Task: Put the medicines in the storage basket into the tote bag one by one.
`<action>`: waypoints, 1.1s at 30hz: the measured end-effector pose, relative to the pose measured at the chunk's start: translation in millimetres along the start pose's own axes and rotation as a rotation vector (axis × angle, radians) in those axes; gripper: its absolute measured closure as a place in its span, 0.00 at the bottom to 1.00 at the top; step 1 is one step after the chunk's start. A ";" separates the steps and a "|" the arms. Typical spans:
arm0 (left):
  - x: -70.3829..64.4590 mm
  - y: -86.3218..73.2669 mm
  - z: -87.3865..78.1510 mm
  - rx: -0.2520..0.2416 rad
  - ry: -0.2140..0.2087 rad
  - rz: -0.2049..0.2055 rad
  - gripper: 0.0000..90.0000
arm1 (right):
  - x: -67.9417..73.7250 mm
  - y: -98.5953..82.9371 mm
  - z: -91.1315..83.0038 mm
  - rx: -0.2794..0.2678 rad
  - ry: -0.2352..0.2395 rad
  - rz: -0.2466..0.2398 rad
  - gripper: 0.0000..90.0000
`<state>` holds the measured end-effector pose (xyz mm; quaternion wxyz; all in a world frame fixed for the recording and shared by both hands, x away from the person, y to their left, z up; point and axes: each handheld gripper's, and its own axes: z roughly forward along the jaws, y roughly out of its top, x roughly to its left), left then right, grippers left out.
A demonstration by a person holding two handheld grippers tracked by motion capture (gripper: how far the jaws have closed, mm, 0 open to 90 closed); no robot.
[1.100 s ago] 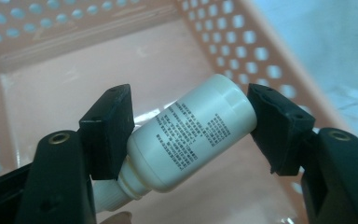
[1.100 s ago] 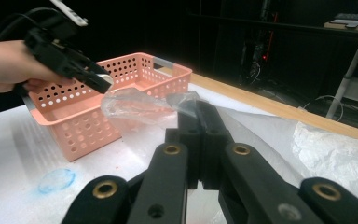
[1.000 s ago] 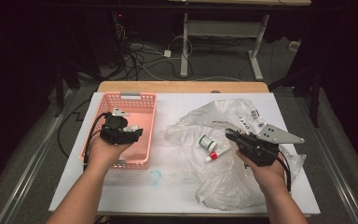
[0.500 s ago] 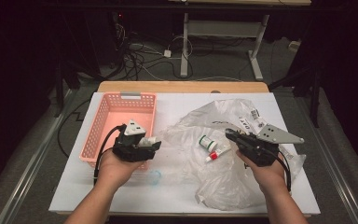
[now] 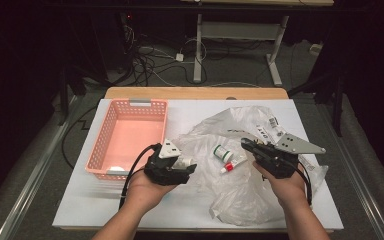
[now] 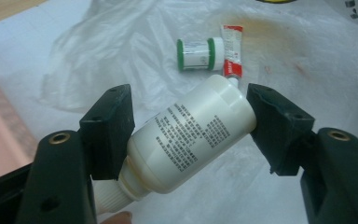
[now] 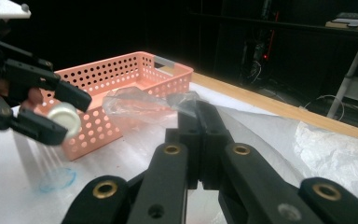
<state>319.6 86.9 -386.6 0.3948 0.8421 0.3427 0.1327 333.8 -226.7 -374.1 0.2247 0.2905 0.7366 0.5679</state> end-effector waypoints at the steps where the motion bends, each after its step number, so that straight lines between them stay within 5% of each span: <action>1: -2.4 0.8 2.9 0.000 -0.005 0.004 0.37 | -0.1 0.0 0.2 -0.001 0.000 -0.003 1.00; 13: -32.0 12.8 65.9 0.004 -0.081 0.059 0.37 | 2.8 1.6 -0.3 -0.001 0.001 -0.009 1.00; 25: -52.3 40.9 136.4 -0.073 -0.143 0.107 0.37 | -0.6 2.6 -4.4 -0.010 -0.004 -0.003 1.00; 33: -59.9 40.2 157.8 -0.052 -0.176 0.117 0.37 | -2.6 1.4 -5.2 -0.011 -0.005 0.004 1.00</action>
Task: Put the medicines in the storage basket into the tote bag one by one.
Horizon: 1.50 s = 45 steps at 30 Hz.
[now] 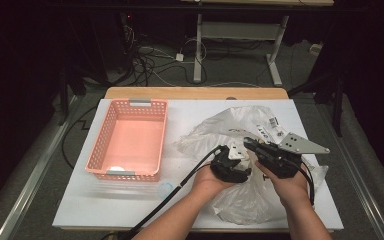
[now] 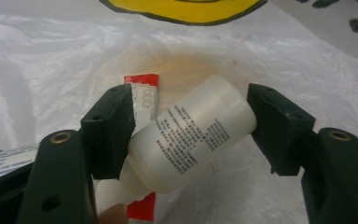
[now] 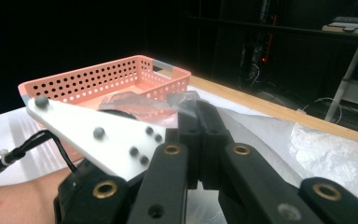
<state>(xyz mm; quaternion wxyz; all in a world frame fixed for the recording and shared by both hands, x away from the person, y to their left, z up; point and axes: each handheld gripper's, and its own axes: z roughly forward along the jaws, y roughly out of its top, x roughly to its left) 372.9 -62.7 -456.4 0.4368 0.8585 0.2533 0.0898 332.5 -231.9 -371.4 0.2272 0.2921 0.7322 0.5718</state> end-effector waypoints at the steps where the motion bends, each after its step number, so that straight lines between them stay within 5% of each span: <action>1: 0.4 -0.6 1.6 0.000 -0.017 -0.016 0.37 | 0.0 -0.1 0.1 0.002 0.000 -0.003 1.00; 7: 2.0 -1.0 -1.4 0.002 -0.042 -0.018 0.30 | 1.0 -0.2 1.0 0.004 0.001 -0.004 1.00; 14: 6.8 -6.9 -29.1 -0.025 -0.037 -0.026 0.28 | 0.8 -0.7 0.7 0.005 0.000 -0.001 1.00; 22: 14.0 -42.8 -80.1 -0.060 0.014 -0.050 0.29 | -0.3 -2.2 1.8 0.013 -0.004 0.000 1.00; 27: 14.4 -70.6 -97.4 -0.016 0.045 -0.060 0.28 | 0.7 -2.4 3.2 0.017 -0.007 -0.002 1.00; 33: 11.1 -94.6 -92.2 0.068 0.019 -0.077 0.23 | 2.3 -2.5 3.9 0.021 -0.006 -0.003 1.00; 38: 6.2 -94.6 -81.4 0.129 0.029 -0.084 0.21 | 0.3 -3.0 2.7 0.016 -0.006 0.004 1.00; 42: 1.4 -90.8 -74.7 0.169 0.084 -0.052 0.31 | -1.0 -3.9 4.8 0.017 -0.004 0.010 1.00; 45: 3.1 -90.7 -74.8 0.149 0.112 -0.079 0.46 | -1.1 -3.8 6.3 0.020 -0.004 0.014 1.00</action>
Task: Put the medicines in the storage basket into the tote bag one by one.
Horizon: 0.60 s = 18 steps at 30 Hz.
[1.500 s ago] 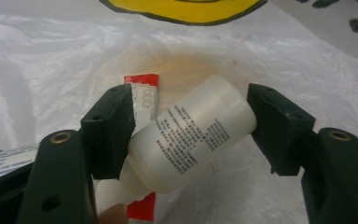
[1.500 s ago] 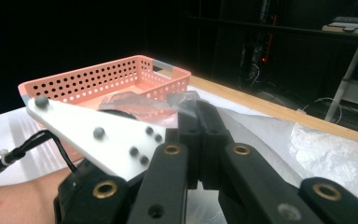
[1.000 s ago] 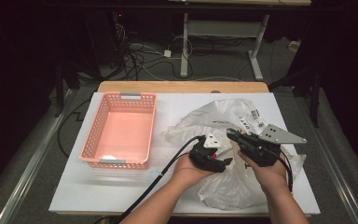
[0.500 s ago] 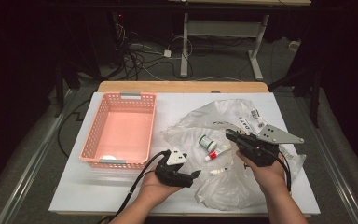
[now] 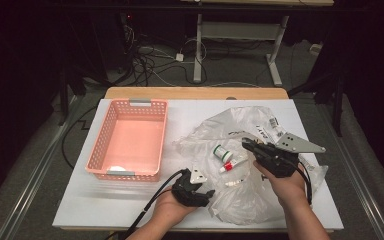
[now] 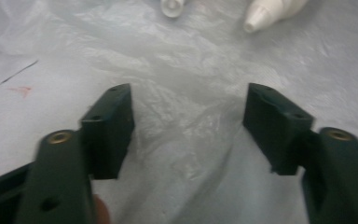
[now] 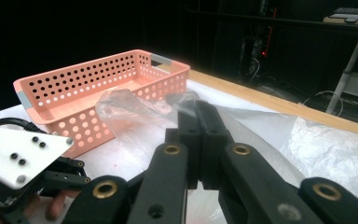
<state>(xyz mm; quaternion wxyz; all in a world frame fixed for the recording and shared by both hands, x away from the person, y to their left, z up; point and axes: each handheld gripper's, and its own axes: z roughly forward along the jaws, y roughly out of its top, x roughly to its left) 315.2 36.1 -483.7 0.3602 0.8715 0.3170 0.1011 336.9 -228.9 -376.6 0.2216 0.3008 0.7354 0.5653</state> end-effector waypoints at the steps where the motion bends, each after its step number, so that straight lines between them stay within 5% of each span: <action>1: -0.2 0.1 0.2 -0.002 -0.002 -0.002 0.53 | -0.5 -0.2 0.5 0.002 -0.002 -0.002 1.00; 8: 3.1 1.8 2.5 -0.010 -0.033 0.012 0.98 | -2.1 -1.6 0.3 0.011 -0.019 0.000 1.00; 14: 7.4 0.3 -0.7 -0.033 -0.060 -0.011 0.99 | -2.5 -5.6 -1.3 0.019 -0.023 -0.001 1.00; 18: 10.7 -3.0 -6.8 -0.104 -0.065 -0.050 0.99 | -2.0 -6.7 -3.1 0.017 -0.022 -0.005 1.00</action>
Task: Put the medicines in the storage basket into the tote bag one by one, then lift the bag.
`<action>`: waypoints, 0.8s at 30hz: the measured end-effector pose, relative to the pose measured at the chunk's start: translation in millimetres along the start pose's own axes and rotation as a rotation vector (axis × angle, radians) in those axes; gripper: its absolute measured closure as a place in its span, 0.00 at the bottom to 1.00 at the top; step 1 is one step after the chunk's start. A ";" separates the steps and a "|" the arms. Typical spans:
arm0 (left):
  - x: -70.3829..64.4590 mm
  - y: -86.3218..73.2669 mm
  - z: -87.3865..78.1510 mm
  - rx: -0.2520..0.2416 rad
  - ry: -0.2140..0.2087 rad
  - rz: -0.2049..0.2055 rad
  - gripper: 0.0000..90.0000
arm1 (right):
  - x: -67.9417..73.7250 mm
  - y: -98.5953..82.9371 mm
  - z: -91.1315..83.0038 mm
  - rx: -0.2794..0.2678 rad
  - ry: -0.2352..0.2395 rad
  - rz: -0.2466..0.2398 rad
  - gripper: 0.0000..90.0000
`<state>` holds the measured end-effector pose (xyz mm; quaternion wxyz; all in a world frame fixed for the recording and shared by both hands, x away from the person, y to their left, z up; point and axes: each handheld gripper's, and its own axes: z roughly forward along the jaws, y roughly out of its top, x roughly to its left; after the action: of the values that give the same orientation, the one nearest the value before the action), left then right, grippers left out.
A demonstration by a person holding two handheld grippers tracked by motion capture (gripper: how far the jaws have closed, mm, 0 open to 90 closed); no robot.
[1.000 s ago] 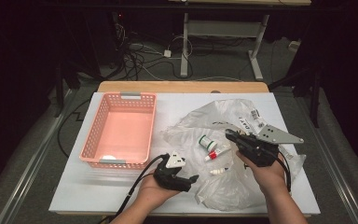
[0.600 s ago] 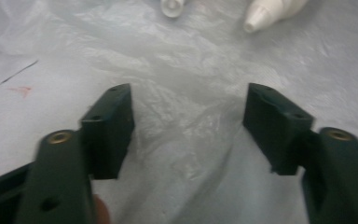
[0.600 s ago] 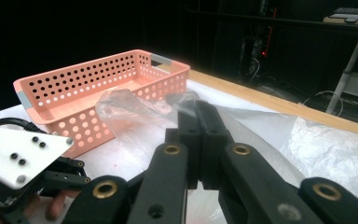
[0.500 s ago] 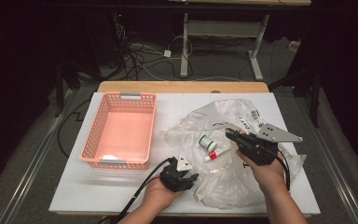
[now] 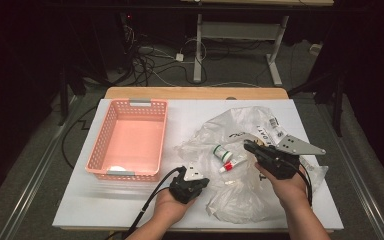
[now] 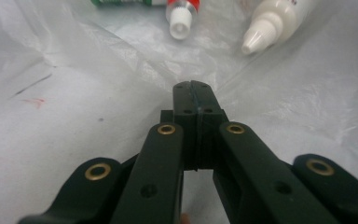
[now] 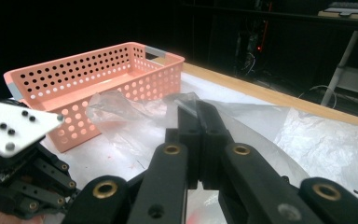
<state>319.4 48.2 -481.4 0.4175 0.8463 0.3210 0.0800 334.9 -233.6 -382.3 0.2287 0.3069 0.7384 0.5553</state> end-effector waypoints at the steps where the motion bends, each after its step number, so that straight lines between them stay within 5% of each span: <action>1: 1.5 -0.7 -1.9 -0.021 -0.005 -0.015 0.99 | -0.1 0.6 -0.7 -0.005 0.004 0.003 1.00; 11: 8.4 6.0 -26.1 -0.181 0.018 -0.054 0.99 | -2.4 6.2 -6.5 -0.050 -0.026 0.003 1.00; 24: 6.2 42.7 -56.9 -0.351 0.056 -0.025 0.99 | -6.3 15.1 -2.1 -0.085 -0.070 0.018 1.00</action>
<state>321.6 70.3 -413.5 0.5508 0.7537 0.3242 0.1532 340.9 -236.6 -367.3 0.2624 0.3225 0.7029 0.5771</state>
